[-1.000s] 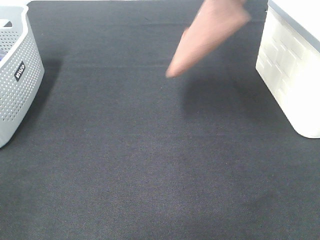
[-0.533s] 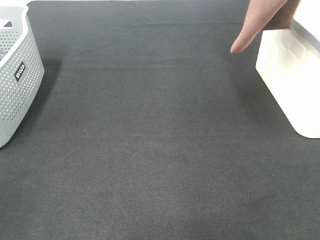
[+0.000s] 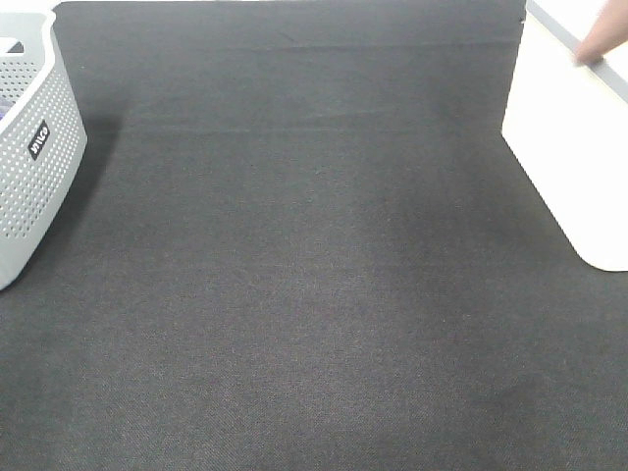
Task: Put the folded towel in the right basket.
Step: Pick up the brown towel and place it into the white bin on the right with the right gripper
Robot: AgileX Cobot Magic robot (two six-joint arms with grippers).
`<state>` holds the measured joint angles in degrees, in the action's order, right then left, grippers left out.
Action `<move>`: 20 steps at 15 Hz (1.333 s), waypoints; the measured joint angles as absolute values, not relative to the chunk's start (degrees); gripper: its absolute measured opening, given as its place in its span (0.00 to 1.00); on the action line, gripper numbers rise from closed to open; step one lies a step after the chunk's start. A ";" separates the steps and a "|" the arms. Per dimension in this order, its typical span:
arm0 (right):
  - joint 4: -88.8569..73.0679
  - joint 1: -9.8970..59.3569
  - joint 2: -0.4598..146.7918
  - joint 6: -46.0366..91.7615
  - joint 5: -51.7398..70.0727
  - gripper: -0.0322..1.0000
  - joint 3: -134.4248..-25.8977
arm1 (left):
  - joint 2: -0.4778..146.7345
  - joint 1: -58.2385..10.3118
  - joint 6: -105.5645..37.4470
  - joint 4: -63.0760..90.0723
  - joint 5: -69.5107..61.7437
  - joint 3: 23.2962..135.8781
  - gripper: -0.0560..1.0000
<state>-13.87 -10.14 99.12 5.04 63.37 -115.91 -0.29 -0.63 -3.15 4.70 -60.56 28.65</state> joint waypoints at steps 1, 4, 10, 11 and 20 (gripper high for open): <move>-15.76 -12.66 99.12 5.50 62.62 0.03 -115.91 | -0.29 -0.63 -3.15 4.70 -60.56 28.65 0.88; -17.99 -15.01 100.27 6.65 62.22 0.03 -115.97 | -0.29 -0.63 -3.15 4.70 -60.56 28.65 0.88; -12.78 -15.01 109.32 1.95 64.40 0.19 -116.02 | -0.29 -0.63 -3.15 4.70 -60.56 28.65 0.88; -12.72 -15.01 109.72 1.83 64.92 0.32 -116.02 | -0.29 -0.63 -3.15 4.70 -60.56 28.65 0.88; -20.97 -13.81 105.60 2.41 69.39 0.67 -116.02 | -0.29 -0.63 -3.15 4.70 -60.56 28.65 0.88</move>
